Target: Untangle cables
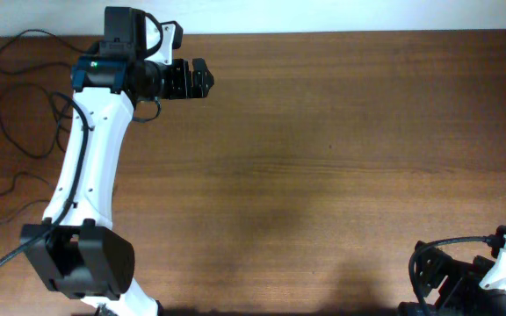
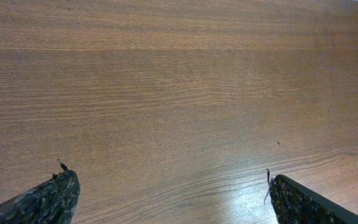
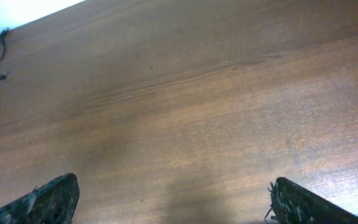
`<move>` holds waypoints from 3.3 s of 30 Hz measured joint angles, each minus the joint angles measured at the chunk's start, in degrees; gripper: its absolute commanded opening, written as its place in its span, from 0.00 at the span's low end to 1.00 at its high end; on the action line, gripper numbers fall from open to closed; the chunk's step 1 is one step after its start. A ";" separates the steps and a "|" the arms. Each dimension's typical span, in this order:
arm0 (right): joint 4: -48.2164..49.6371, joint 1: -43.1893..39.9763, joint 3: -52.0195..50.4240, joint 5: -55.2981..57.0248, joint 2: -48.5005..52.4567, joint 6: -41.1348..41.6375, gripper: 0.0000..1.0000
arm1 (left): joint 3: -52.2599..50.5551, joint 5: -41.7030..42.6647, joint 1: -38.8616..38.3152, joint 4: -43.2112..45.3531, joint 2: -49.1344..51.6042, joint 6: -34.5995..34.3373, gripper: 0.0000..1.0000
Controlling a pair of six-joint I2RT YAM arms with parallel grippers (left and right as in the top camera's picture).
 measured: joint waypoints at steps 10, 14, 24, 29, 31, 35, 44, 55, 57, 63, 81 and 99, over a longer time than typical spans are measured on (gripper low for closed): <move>-0.28 0.00 0.00 0.02 0.00 0.00 0.99 | 0.00 -0.02 0.00 -0.02 0.00 0.00 0.99; -0.55 0.00 0.00 0.04 0.00 0.00 0.99 | 0.00 0.00 0.00 -0.02 0.00 0.00 0.99; 16.63 0.07 -10.34 2.25 -2.62 -0.17 0.99 | 0.00 -0.22 0.00 0.00 0.00 0.00 0.99; 34.97 2.62 -26.86 2.56 -10.73 -0.44 0.99 | 0.00 -0.39 0.00 -0.04 0.00 0.00 0.99; 40.65 3.04 -33.38 2.58 -14.47 -0.66 0.99 | 0.00 -0.42 0.00 -0.02 0.00 0.00 0.99; 52.17 3.10 -46.27 2.58 -23.39 -0.85 0.99 | 0.00 -0.42 0.00 -0.02 0.00 0.00 0.99; 75.12 3.26 -65.18 2.62 -30.82 -0.85 0.99 | 0.00 -0.42 0.00 -0.02 0.00 0.00 0.99; 89.29 3.26 -75.17 6.69 -30.88 -0.87 0.99 | 0.00 -0.42 0.00 -0.02 0.00 0.00 0.99; 86.68 3.26 -75.17 7.61 -30.86 -0.83 0.99 | 0.00 -0.42 0.00 -0.02 0.00 0.00 0.99; 82.62 3.26 -75.17 8.11 -30.86 -5.31 0.98 | 0.00 -0.42 0.00 -0.02 0.00 0.00 0.99; 82.60 3.26 -75.17 8.11 -30.86 -14.38 0.98 | 0.00 -0.42 0.00 -0.02 0.00 0.00 0.99; 82.60 3.26 -75.17 8.11 -30.86 -14.91 0.98 | 0.00 -0.42 0.00 -0.02 0.00 0.00 0.99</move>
